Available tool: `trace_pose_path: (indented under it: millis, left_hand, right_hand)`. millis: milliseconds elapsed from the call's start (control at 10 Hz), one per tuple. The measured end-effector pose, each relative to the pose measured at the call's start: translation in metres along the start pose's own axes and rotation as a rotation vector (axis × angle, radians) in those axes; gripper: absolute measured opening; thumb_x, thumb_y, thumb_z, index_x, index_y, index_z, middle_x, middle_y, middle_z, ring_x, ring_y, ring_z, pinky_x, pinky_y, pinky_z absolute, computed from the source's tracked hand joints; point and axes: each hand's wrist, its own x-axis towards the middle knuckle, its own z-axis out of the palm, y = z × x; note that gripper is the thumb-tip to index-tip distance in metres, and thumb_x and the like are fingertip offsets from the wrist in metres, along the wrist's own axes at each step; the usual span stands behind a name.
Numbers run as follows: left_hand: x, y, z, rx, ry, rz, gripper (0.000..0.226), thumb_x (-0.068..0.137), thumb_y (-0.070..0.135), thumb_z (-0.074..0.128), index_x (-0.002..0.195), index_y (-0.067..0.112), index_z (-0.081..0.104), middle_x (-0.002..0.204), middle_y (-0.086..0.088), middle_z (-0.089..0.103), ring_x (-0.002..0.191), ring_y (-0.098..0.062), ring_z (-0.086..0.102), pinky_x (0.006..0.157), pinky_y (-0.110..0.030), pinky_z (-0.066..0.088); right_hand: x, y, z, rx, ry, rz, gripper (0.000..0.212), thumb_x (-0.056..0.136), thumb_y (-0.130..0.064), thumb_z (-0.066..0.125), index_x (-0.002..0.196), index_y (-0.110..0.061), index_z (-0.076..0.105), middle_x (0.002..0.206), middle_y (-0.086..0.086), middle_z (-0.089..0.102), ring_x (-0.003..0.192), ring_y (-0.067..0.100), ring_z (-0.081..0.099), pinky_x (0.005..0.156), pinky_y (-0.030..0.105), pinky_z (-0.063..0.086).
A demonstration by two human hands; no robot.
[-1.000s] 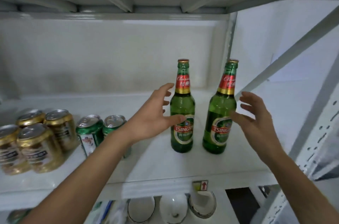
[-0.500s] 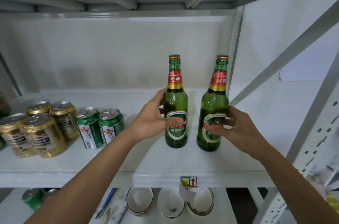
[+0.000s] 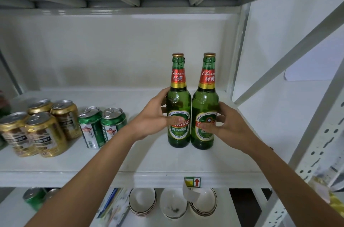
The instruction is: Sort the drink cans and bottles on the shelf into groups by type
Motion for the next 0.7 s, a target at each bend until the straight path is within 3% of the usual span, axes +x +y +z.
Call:
trace_pose_path:
  millis: [300,500,600,700]
  left_hand:
    - [0.001,-0.005,-0.002,0.008,-0.031,-0.002,0.091,0.081,0.002,0.085,0.154,0.029,0.037,0.134,0.008,0.065,0.123,-0.009,0.063,0.100,-0.029,0.054]
    - [0.000,-0.010,0.002,-0.038,-0.010,0.001,0.094,0.081,0.002,0.084,0.156,0.031,0.034,0.137,0.008,0.064,0.120,-0.007,0.065,0.094,-0.023,0.056]
    - [-0.003,-0.014,0.001,-0.067,-0.020,-0.001,0.095,0.081,0.005,0.085,0.152,0.041,0.035,0.136,0.009,0.063,0.121,-0.008,0.065,0.091,-0.027,0.058]
    - [-0.009,-0.009,-0.002,-0.105,-0.019,-0.006,0.097,0.080,0.012,0.087,0.153,0.044,0.032,0.139,0.007,0.061,0.122,-0.009,0.065,0.088,-0.027,0.060]
  right_hand:
    - [0.012,0.006,0.003,-0.035,-0.027,0.006,0.069,0.075,-0.037,0.087,0.134,-0.028,0.052,0.129,-0.008,0.066,0.113,0.021,0.066,0.094,0.046,0.057]
    - [0.008,0.005,0.004,-0.017,-0.028,0.012,0.077,0.071,-0.046,0.083,0.138,-0.027,0.051,0.131,-0.008,0.066,0.116,0.020,0.065,0.098,0.048,0.055]
    - [0.004,0.006,0.003,0.025,-0.057,0.000,0.077,0.070,-0.050,0.081,0.138,-0.029,0.053,0.130,-0.010,0.067,0.121,0.016,0.063,0.103,0.050,0.052]
    - [0.000,-0.008,-0.004,0.042,-0.083,-0.031,0.085,0.063,-0.063,0.076,0.140,-0.035,0.052,0.130,-0.019,0.065,0.124,0.010,0.060,0.102,0.043,0.052]
